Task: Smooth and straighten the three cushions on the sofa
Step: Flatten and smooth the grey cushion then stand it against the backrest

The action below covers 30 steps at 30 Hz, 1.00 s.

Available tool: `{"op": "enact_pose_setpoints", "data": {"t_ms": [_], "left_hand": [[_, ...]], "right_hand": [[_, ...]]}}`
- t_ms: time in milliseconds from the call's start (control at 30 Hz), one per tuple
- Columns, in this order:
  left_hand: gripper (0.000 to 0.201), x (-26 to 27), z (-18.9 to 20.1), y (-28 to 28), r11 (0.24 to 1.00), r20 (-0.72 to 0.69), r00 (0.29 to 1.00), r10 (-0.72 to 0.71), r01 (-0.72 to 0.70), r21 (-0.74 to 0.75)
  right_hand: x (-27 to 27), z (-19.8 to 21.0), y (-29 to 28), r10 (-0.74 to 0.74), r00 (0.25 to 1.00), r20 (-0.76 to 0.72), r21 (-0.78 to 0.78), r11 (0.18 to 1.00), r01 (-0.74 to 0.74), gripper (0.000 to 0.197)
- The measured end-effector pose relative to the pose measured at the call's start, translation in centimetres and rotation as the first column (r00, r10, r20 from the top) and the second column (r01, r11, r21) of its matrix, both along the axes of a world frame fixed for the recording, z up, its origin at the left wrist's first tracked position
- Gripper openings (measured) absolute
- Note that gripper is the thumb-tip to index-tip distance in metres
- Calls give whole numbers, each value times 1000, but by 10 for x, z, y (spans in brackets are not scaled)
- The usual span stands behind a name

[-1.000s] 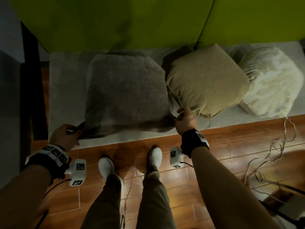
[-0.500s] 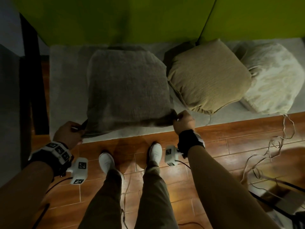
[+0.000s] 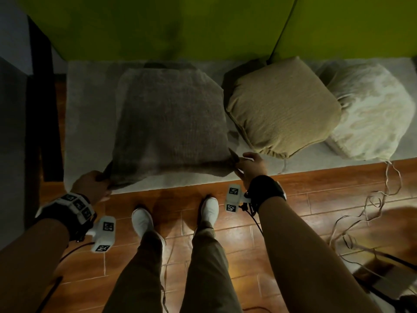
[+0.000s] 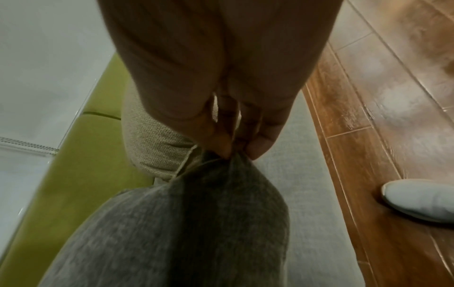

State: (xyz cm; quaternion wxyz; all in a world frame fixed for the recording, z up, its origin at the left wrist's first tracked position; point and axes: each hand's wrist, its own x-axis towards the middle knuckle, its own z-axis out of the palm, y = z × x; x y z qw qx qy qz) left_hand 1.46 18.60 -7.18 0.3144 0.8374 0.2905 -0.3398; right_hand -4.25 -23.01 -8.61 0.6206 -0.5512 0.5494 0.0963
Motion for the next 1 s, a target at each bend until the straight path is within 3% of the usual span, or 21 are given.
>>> {"op": "enact_pose_setpoints", "data": {"t_ms": [67, 133, 233, 300, 367, 433, 500, 567, 600, 700, 833, 900, 1000], "left_hand": [[16, -2, 5, -7, 999, 44, 999, -20, 18, 39], [12, -6, 12, -15, 999, 60, 998, -24, 21, 42], [21, -11, 13, -20, 997, 95, 995, -4, -3, 73], [20, -14, 16, -21, 997, 109, 994, 28, -35, 62], [23, -16, 16, -19, 993, 110, 987, 118, -120, 9], [24, -15, 20, -17, 985, 127, 977, 169, -172, 12], [26, -17, 22, -15, 980, 138, 972, 190, -195, 26], [37, -20, 25, -14, 988, 99, 991, 91, -102, 120], [50, -23, 27, -15, 987, 108, 994, 33, -49, 152], [75, -21, 38, -39, 990, 276, 960, -53, 14, 140], [103, 11, 48, -88, 922, 403, 831, -384, 316, 225], [121, 31, 38, -101, 847, 378, 760, -529, 449, 284], [130, 53, 7, -104, 754, 212, 729, -651, 588, 292]], "right_hand": [[0, 4, 0, -46, 999, 27, 178, 983, 41, 24], [0, 7, -1, 97, 995, 3, 262, 961, -94, 22], [6, 5, -12, 254, 967, -1, 194, 949, -249, 35], [13, 3, -19, 359, 932, -42, 54, 932, -357, 36], [17, 0, -26, 582, 797, -161, -197, 773, -603, 32], [13, -6, -35, 663, 683, -308, -408, 556, -724, 23], [3, -12, -48, 655, 670, -350, -447, 511, -734, 19], [-5, -12, -54, 685, 660, -308, -443, 511, -737, 29], [-7, -7, -52, 726, 629, -277, -473, 467, -747, 37], [2, 14, -19, 862, 463, -207, -674, 217, -706, 56], [33, 32, 51, 950, 228, -215, -754, -13, -657, 88], [43, 16, 73, 952, 175, -251, -729, -67, -681, 104], [42, -27, 83, 918, 148, -367, -651, -140, -746, 112]]}}
